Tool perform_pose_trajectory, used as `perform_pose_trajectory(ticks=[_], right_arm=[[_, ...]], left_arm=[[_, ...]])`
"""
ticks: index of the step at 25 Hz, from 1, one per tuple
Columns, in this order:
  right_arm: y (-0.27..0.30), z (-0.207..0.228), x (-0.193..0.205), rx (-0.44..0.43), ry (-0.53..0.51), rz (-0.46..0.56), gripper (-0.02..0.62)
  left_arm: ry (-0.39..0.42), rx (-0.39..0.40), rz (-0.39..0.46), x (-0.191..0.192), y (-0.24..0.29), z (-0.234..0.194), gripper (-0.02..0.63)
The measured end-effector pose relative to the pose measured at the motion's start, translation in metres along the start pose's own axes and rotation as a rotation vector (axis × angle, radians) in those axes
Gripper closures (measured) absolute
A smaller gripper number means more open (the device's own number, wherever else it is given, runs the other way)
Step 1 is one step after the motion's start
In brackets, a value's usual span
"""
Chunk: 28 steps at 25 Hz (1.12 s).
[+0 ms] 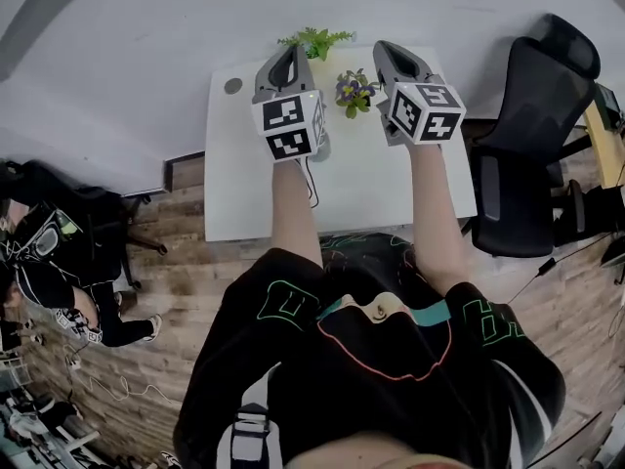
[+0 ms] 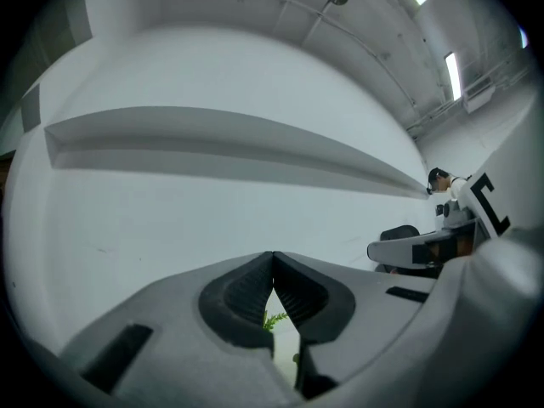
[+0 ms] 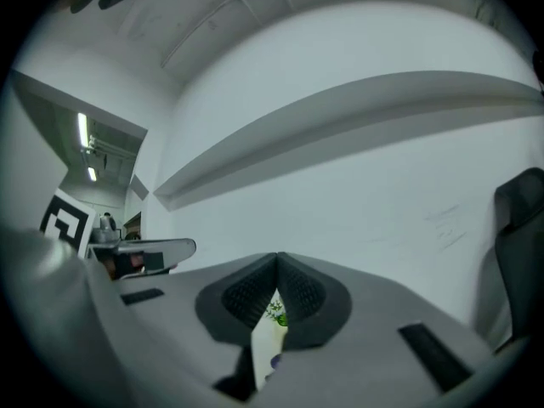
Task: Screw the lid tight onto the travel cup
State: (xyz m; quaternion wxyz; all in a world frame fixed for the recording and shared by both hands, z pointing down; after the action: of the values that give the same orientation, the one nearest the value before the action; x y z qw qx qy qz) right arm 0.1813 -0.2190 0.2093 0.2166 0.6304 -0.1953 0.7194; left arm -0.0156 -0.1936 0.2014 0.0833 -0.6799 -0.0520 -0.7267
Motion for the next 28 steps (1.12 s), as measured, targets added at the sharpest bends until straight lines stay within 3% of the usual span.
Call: perform_pose_trajectory(ticks=[5,9,17,28], right_arm=[[-0.017,0.009,-0.001,-0.002,-0.055,0.004,0.591],[-0.022,0.009,0.002,-0.013,-0.072,0.012,0.591],[-0.027,0.020,0.007,0.027,-0.081,-0.001,0.592],[-0.020,0.020,0.014,0.005,-0.060,0.005,0.592]], left_arm=[[-0.048,-0.045,0.030,0.007,-0.014,0.009,0.605],[-0.034,-0.065,0.025,0.012,-0.020,0.013,0.606],[0.002,0.001,0.007,0.020,-0.016,0.027,0.605],[0.044,-0.013,-0.009,0.025,-0.017,0.024,0.604]])
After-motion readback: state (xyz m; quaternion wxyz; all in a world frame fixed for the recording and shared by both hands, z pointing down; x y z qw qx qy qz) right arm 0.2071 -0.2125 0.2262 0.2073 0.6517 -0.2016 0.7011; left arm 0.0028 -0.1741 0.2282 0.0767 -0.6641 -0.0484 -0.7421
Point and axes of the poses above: the fingertips, and each gripper's own axes: y forward along the fingers, z to its right, x out of its underside, the point moved 7 cm from there along -y, backward along the fingers, and after that the axes turned 2 degrees about -z, right-handed, at the moved point
